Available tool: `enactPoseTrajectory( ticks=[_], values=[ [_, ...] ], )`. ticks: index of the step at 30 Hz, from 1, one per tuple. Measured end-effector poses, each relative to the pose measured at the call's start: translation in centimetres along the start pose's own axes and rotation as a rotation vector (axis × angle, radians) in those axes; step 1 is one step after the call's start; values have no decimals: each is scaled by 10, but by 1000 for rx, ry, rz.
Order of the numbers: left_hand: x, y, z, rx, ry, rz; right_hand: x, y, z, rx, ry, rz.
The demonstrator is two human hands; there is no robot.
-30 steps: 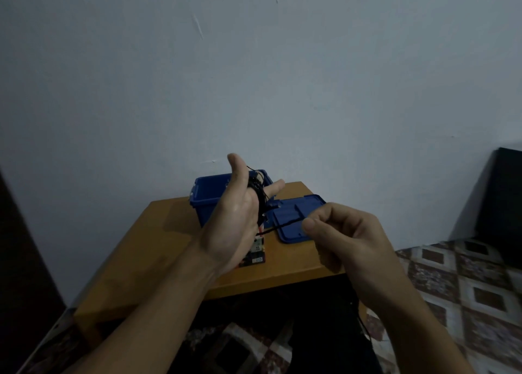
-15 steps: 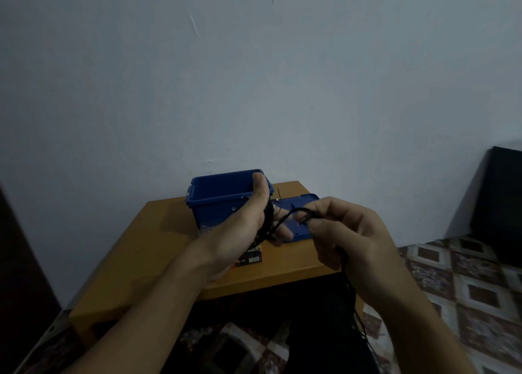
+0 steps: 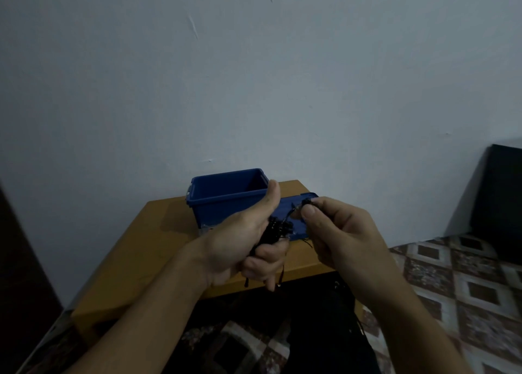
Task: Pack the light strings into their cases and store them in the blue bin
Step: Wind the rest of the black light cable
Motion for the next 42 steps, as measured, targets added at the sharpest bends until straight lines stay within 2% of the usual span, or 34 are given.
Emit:
enactPoseTrajectory(
  ticks=[5, 10, 13, 20, 32, 42],
  values=[
    [-5, -7, -3, 110, -62, -188, -13, -5, 0, 13, -120, 40],
    [-17, -8, -6, 163, -172, -463, -16, -9, 0, 10, -75, 69],
    [-21, -5, -6, 158, -243, -531, -16, -11, -1, 29, -56, 50],
    [-19, 8, -6, 10, -303, -600, -21, -15, -2, 87, -91, -47],
    [-23, 17, -13, -233, -290, -813, -29, -20, -4, 54, -248, 116],
    [-10, 26, -18, -406, -302, -821, -36, -16, -6, 113, -299, -161]
  ],
)
Point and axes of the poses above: each hand's wrist, its own z-axis towards the middle knuckle, its own y-axis out of the back of the hand, x = y × z, the point moved 7 cm from there along z, towards the middle knuckle, and after that the axes turned 10 degrees about z, right-handed, at the moved point
